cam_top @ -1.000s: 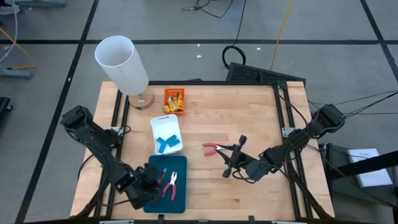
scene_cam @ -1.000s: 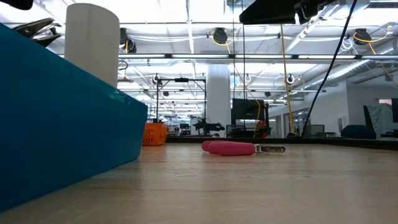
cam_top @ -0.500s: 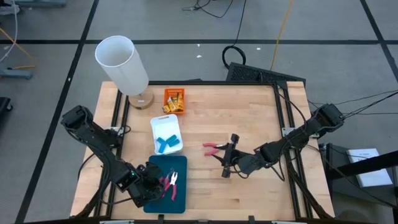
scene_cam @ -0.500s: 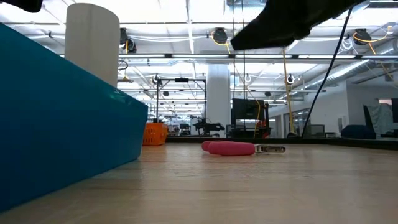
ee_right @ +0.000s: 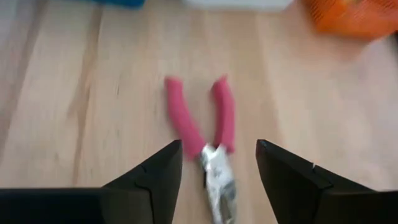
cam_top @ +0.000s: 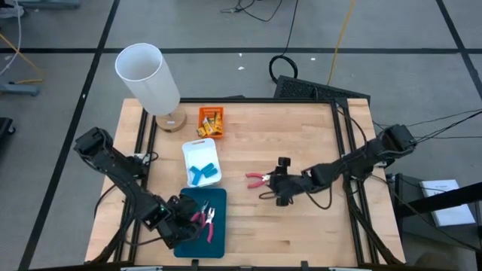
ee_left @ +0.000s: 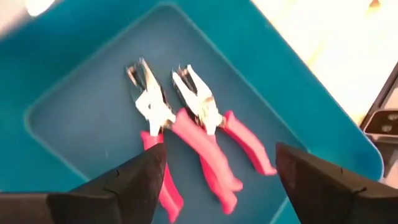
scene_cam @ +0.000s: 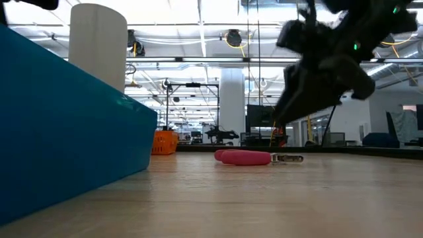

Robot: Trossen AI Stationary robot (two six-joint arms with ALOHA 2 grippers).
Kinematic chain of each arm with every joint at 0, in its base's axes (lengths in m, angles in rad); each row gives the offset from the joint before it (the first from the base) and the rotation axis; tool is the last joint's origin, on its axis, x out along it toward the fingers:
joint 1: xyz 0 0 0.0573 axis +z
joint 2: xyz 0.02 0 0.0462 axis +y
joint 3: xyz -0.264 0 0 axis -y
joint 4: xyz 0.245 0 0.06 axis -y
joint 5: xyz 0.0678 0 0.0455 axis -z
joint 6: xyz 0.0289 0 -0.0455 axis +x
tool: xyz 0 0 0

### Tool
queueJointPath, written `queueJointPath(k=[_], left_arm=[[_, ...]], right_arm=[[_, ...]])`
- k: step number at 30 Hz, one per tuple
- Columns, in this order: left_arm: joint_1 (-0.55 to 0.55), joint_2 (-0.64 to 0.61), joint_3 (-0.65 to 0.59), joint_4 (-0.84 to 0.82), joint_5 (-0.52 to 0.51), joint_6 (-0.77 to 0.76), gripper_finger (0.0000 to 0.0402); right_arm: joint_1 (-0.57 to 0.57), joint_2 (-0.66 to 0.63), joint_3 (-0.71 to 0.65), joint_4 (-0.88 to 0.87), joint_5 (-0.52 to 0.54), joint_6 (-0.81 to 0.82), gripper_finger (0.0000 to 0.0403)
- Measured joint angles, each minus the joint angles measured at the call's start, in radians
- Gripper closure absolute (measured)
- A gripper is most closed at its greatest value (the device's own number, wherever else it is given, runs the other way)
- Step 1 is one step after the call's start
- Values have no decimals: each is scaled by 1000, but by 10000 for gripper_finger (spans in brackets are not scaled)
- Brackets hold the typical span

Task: Pick & Place School Supplies
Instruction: Put the pink hole puncher into the blue bin

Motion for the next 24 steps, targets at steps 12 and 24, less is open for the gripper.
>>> queueJointPath(k=[12, 24], left_arm=[[79, -1, 0, 18, -2, 119, 91], [148, -1, 0, 178, 1, 322, 91]], right_arm=[[-176, 1, -269, 350, -248, -63, 200], [-201, 103, -313, 531, -388, -84, 209]])
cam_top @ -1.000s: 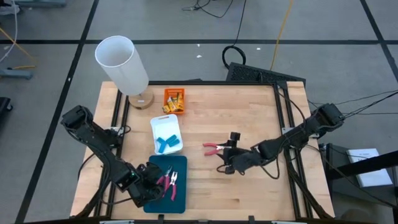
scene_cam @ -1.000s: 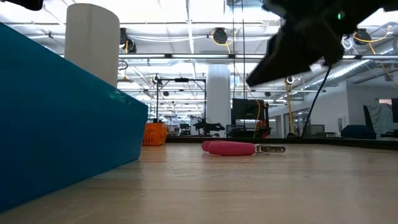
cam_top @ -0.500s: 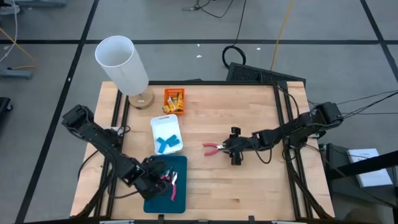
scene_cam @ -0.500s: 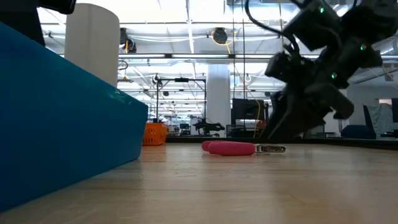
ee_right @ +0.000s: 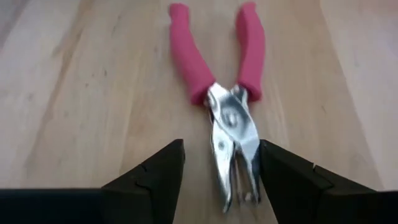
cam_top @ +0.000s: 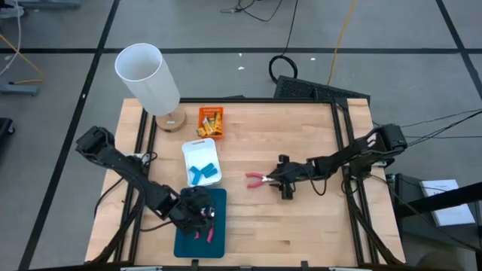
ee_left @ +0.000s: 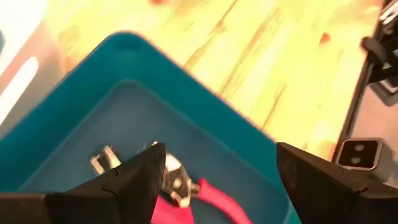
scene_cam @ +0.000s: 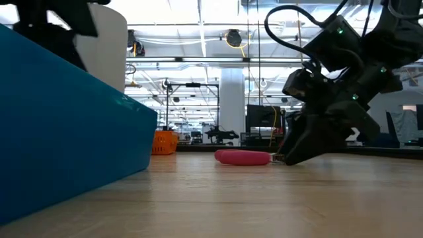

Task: Pick & Place School Supplies
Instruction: Put the pink hole puncher into the blue bin

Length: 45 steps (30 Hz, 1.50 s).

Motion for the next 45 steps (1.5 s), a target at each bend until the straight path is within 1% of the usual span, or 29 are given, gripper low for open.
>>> queueJointPath(k=[5, 9, 11, 20, 24, 28, 31, 34, 36, 39, 43, 45], left_arm=[[24, 0, 0, 51, 0, 51, 91], [32, 0, 0, 56, 0, 57, 91], [34, 0, 0, 57, 0, 57, 91], [43, 0, 0, 58, -10, 57, 91], [53, 0, 0, 59, -13, 57, 91], [69, 0, 0, 77, -37, 92, 91], [88, 0, 0, 117, -52, 135, 91], [108, 0, 0, 177, -99, 181, 91], [125, 0, 0, 215, -120, 220, 91], [151, 0, 0, 255, -125, 273, 91], [185, 0, 0, 310, -135, 322, 91], [200, 0, 0, 329, -137, 349, 91]], right_arm=[[0, 51, 2, 21, -5, 23, 247], [1, 52, 2, 18, -5, 29, 292], [2, 50, 2, 14, 13, 34, 310], [11, 44, 0, 34, 58, 51, 311], [42, -7, -4, 41, 133, -18, 311], [81, -104, -3, 61, 229, -78, 311], [124, -165, -3, 66, 281, -120, 311], [179, -206, -3, 92, 352, -178, 311], [213, -218, -2, 116, 399, -211, 311], [260, -226, -3, 118, 475, -250, 311], [306, -228, -2, 149, 587, -292, 311], [320, -228, -2, 159, 624, -307, 311]])
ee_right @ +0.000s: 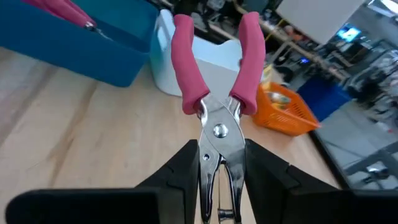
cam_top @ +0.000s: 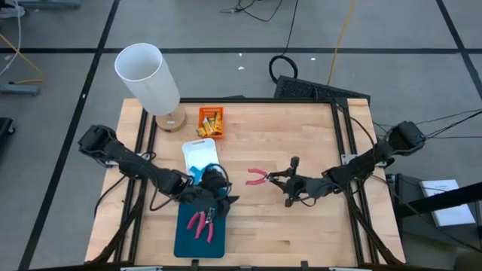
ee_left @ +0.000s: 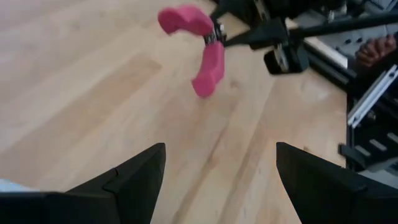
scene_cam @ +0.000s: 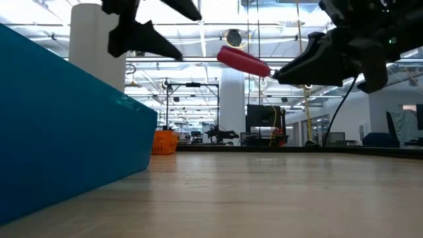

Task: Pick & Place School Supplies
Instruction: Put the pink hole puncher into the blue bin

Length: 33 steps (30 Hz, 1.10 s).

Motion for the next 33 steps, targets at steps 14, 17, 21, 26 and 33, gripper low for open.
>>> queueJointPath(k=[14, 17, 21, 26, 33], left_arm=[[136, 48, 1, 315, -31, 254, 91], [163, 78, 0, 426, -33, 336, 92], [185, 107, 0, 578, -31, 456, 91], [198, 126, 0, 727, -3, 574, 91], [210, 126, 0, 757, 4, 592, 92]], right_arm=[[18, -1, 0, 278, 158, -128, 311], [18, -2, 1, 338, 159, -162, 311], [16, -1, 1, 388, 219, -216, 311], [0, -1, 1, 428, 233, -245, 311], [-18, -1, 1, 455, 232, -249, 311]])
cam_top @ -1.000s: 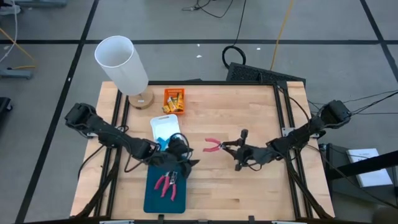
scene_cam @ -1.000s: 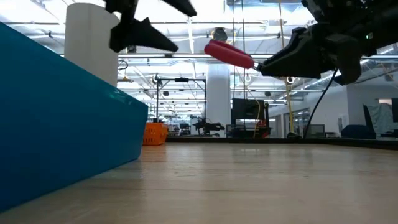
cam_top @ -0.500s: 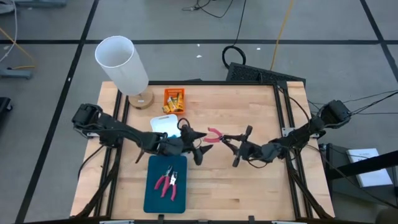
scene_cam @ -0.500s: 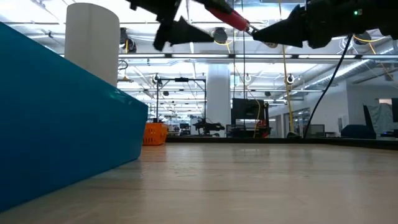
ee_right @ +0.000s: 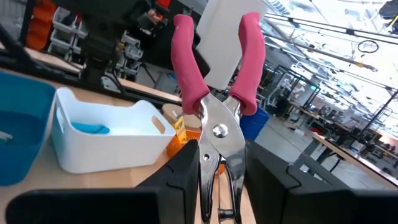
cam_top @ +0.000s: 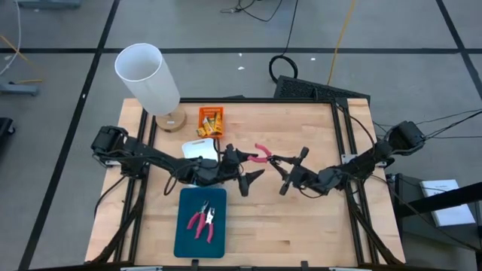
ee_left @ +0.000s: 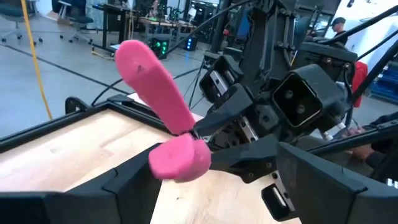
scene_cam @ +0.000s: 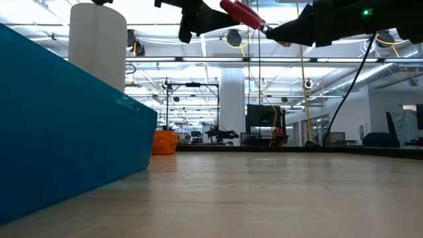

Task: Pick & Place School Supplies
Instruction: Put the pink hole puncher into the blue bin

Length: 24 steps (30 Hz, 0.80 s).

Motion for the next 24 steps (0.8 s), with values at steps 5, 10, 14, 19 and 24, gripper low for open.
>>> queueJointPath(k=[5, 10, 14, 19, 24], left_arm=[[5, 0, 0, -6, 0, 0, 94], [22, 0, 0, 7, -7, 2, 141], [42, 0, 0, 8, -7, -9, 211], [69, 0, 0, 3, 41, -69, 303], [79, -2, 0, -2, 68, -71, 318]], right_arm=[[0, 0, 0, 33, -3, -7, 311], [0, 0, 0, 29, -4, -7, 311], [0, 0, 0, 29, -6, -7, 311], [-1, 0, 0, 24, 0, -4, 311], [-1, 0, 0, 6, 3, 24, 310]])
